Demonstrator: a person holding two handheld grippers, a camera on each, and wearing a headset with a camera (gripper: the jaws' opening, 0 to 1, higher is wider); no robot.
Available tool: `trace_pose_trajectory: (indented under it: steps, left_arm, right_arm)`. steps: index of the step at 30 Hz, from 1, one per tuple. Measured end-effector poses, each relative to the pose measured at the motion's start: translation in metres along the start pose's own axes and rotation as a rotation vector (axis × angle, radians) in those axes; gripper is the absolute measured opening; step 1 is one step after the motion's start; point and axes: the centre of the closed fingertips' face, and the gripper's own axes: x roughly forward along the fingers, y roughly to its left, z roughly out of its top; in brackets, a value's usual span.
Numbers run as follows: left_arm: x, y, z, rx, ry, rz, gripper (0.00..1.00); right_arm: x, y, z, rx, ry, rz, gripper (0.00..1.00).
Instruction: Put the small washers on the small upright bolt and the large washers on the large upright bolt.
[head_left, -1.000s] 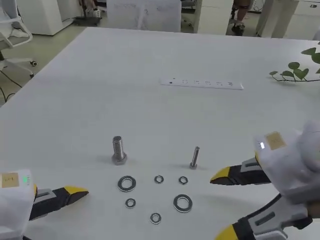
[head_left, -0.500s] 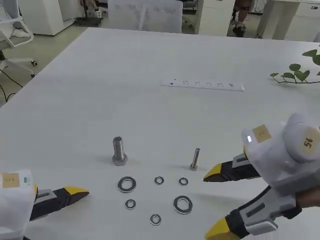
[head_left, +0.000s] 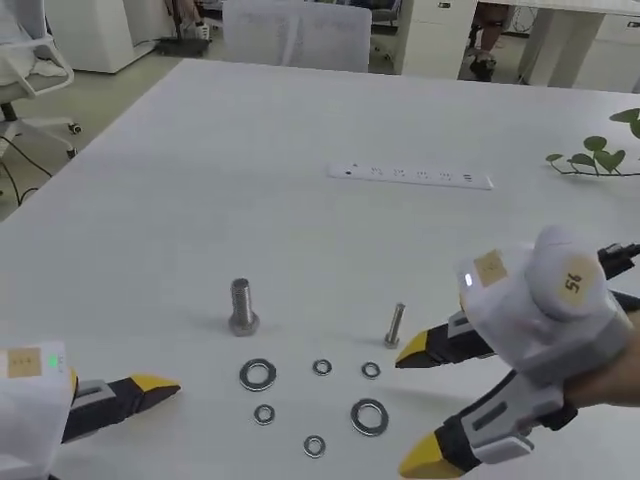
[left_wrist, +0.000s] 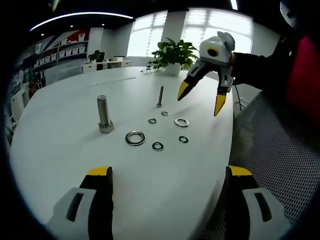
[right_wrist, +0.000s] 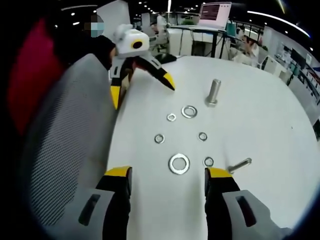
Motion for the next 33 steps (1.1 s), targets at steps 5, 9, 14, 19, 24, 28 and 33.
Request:
trace_pose_trajectory:
  steps: [5,9,14,19,24,28,33]
  left_arm:
    - [0.0,0.0,0.001,-0.001,-0.007,0.003,0.93]
    - [0.0,0.001,0.002,-0.002,-0.008,0.005,0.93]
    - [0.0,0.003,0.003,-0.003,-0.015,0.014,0.93]
    - [0.0,0.003,0.004,-0.006,-0.018,0.018,0.93]
    - [0.0,0.004,0.005,-0.008,-0.024,0.024,0.93]
    - [0.0,0.003,0.005,-0.009,-0.025,0.026,0.93]
    - [0.0,0.003,0.005,-0.011,-0.026,0.03,0.93]
  right_arm:
    - [0.004,-0.005,0.001,-0.007,0.022,0.0,0.56]
    - [0.007,-0.006,0.0,-0.015,0.047,0.007,0.53]
    - [0.014,-0.008,-0.001,-0.021,0.068,0.021,0.51]
    - [0.018,-0.007,-0.003,-0.026,0.087,0.038,0.5]
    - [0.021,-0.009,-0.004,-0.041,0.113,0.041,0.48]
    - [0.023,-0.011,-0.005,-0.047,0.128,0.046,0.46]
    - [0.027,-0.012,-0.008,-0.057,0.149,0.048,0.43]
